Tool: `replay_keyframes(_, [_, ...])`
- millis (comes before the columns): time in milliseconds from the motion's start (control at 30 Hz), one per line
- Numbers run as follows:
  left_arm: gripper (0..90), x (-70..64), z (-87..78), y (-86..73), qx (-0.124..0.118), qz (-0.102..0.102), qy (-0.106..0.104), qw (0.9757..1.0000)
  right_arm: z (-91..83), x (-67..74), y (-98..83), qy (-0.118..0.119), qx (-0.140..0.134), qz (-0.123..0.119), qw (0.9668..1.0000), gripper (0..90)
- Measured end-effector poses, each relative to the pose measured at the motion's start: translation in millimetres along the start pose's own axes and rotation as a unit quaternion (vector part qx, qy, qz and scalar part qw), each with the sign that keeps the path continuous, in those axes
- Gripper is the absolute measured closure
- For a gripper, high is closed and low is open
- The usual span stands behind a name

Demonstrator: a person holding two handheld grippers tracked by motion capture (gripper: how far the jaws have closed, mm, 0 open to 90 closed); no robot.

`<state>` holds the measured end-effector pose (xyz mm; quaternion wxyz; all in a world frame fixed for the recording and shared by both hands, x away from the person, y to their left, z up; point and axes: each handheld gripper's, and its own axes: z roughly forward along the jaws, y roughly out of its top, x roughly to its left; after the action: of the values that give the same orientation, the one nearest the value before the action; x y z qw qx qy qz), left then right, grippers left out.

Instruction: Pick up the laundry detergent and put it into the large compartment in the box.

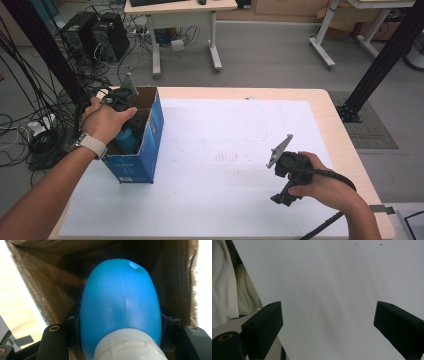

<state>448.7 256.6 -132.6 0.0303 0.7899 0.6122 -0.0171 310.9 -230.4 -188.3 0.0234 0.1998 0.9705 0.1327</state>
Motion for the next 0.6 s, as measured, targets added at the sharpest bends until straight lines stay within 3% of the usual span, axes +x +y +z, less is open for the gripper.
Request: replay_keyframes(600, [37.7, 3.3, 2.9, -1.4, -0.004, -0.002, -0.007, 1.0000, 2.5, -1.4, -2.2, 0.002, -0.001, 0.002, 1.0000, 8.7])
